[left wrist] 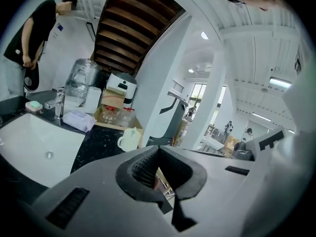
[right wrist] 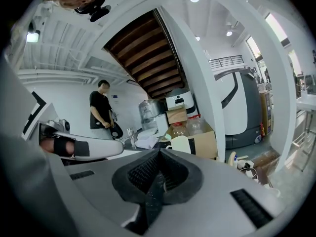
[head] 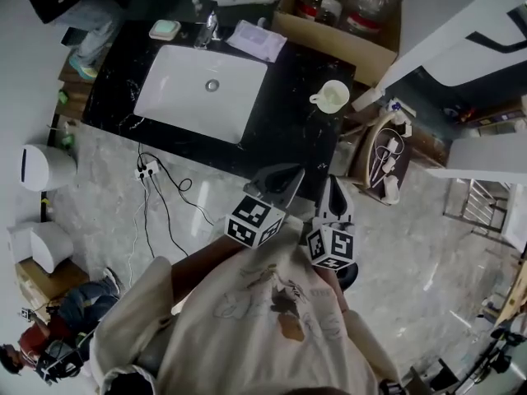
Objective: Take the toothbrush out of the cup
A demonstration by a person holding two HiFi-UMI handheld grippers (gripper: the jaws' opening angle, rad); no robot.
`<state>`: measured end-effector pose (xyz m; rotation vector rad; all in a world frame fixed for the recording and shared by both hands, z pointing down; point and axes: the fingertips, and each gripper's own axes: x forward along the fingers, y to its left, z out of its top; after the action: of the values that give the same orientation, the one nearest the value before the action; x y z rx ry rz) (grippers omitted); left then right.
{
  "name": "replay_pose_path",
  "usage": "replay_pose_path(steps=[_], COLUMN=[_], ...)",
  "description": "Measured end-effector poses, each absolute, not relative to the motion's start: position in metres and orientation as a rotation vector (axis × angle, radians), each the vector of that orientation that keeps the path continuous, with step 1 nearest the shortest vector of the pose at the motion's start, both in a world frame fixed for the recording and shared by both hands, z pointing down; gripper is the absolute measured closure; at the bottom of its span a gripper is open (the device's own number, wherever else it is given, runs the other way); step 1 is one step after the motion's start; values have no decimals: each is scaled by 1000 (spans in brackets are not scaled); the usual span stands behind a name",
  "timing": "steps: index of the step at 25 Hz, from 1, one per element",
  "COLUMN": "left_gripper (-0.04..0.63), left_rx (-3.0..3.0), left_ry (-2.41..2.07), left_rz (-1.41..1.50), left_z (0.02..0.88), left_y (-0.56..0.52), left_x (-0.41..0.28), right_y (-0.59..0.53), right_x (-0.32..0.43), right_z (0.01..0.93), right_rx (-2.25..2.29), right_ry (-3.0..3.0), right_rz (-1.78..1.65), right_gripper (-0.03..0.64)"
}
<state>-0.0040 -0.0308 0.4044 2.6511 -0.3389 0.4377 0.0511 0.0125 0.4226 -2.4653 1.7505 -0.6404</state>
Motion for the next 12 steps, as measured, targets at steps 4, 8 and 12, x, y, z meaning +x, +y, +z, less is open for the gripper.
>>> replay_pose_path(steps=[4, 8, 12], left_gripper=[580, 580, 580], left_rx=[2655, 2673, 2684], left_ry=[-340, -366, -402], left_rz=[465, 464, 472], left_z=[409, 410, 412], left_y=[-36, -47, -61], left_x=[4, 13, 20], right_y=[4, -5, -13], right_x=[55, 66, 72], right_z=[423, 426, 427], right_rx=[-2460, -2451, -2448], right_ry=[1762, 1760, 1750], right_rz=[-642, -644, -649], right_gripper=[603, 603, 603])
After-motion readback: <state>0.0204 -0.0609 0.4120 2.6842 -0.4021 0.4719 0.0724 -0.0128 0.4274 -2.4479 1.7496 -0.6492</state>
